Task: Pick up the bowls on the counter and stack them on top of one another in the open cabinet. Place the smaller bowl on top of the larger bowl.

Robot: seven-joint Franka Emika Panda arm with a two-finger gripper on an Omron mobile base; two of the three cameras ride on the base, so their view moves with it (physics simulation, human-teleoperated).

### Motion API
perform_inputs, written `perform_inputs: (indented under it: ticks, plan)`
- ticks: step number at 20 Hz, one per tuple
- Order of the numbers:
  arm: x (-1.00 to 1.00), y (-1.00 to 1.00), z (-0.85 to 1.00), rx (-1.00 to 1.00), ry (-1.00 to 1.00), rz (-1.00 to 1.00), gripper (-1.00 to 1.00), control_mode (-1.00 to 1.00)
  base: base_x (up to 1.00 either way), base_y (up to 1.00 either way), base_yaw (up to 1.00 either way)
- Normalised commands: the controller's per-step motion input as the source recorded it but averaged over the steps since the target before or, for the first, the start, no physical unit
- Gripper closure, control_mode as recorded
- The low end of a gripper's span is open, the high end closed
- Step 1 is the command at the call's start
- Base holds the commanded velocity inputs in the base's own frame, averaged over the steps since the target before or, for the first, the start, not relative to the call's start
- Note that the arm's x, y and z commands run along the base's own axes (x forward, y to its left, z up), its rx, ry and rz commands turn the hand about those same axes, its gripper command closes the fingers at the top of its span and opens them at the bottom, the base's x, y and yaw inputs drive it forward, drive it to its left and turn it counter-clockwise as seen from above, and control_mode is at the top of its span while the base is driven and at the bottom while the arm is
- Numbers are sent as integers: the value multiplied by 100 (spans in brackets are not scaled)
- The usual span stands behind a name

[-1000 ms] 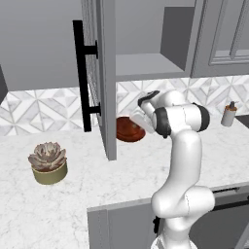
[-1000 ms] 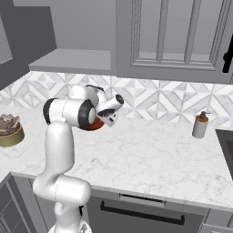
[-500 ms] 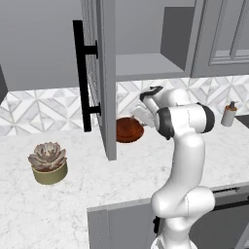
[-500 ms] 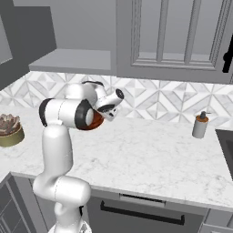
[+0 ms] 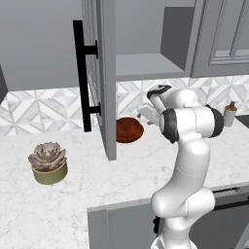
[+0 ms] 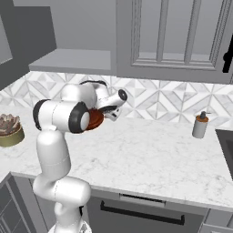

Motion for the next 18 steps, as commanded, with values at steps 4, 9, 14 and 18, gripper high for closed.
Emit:
perform_inputs:
  ticks: [4, 9, 14, 18]
  plan:
    - [-1, -2, 0, -1, 4, 0, -100, -100, 0, 0, 0]
    - [0, 0, -13, -2, 13, 0, -100, -100, 0, 0, 0]
    - [-1, 0, -23, -1, 7, 0, -100, -100, 0, 0, 0]
    - [0, 0, -40, 0, 1, 0, -100, -100, 0, 0, 0]
